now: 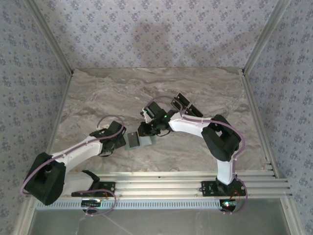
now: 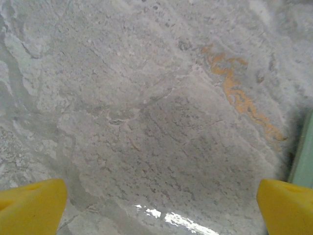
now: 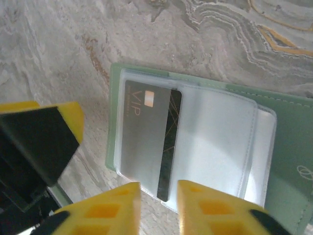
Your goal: Put the credit cards into the card holder
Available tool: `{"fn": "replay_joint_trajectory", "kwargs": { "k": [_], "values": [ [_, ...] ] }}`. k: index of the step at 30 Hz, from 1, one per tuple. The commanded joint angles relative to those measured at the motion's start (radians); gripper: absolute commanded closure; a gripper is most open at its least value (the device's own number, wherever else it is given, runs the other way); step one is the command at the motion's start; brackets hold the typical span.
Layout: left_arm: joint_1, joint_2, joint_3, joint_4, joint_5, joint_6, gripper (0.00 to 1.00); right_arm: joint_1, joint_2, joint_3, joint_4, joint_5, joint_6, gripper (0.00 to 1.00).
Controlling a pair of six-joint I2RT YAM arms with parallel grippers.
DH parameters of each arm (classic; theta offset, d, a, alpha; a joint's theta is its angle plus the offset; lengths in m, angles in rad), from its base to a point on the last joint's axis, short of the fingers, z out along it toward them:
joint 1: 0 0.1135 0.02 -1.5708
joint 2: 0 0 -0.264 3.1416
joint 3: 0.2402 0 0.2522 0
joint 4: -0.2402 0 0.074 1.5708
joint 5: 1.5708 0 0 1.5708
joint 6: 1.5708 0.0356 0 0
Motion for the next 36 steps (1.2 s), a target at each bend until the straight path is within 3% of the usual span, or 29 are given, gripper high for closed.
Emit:
{"fn": "replay_joint_trajectory", "kwargs": {
  "k": [1, 11, 36],
  "values": [
    [0.006, 0.019, 0.009, -0.011, 0.003, 0.007, 0.0, 0.026, 0.049, 0.055, -0.11, 0.081, -0.057, 0.87],
    [0.007, 0.056, -0.018, 0.035, 0.02, 0.01, 0.0, 0.045, 0.114, 0.101, -0.14, 0.103, -0.069, 0.92],
    [0.007, 0.092, -0.039, 0.082, 0.042, 0.016, 0.0, 0.079, 0.189, 0.175, -0.144, 0.066, -0.056, 0.93]
  ]
}}
